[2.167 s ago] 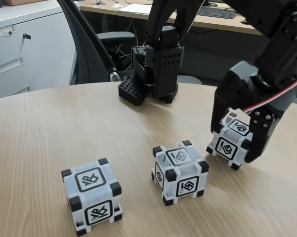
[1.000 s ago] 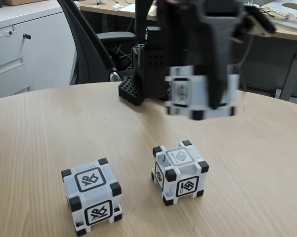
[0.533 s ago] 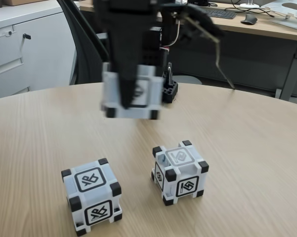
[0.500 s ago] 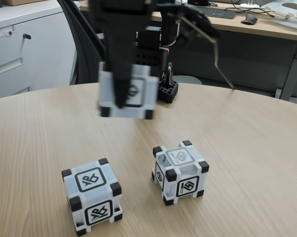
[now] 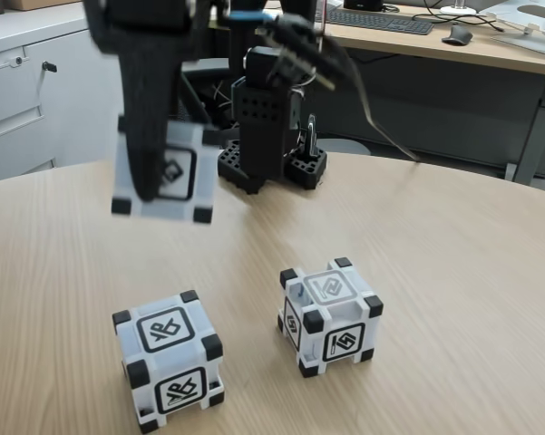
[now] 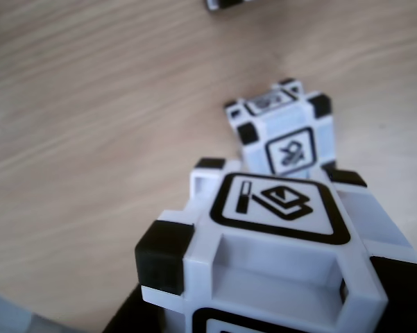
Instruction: Stack cubes from left to right.
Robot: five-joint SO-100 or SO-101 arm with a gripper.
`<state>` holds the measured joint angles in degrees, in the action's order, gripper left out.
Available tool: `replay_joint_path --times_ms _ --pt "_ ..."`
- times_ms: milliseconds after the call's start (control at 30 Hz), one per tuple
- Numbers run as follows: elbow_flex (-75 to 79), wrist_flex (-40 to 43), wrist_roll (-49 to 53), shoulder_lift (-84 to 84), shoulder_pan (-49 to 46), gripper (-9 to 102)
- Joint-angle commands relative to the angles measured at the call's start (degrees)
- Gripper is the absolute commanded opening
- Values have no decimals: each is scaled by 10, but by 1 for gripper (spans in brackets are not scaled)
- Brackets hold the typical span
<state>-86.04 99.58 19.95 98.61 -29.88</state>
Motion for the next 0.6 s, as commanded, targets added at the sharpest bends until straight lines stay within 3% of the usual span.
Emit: replay_joint_path --times_ms 0,567 --pt "24 -7 -4 -7 -4 0" --pt "206 -7 -10 -128 -4 0"
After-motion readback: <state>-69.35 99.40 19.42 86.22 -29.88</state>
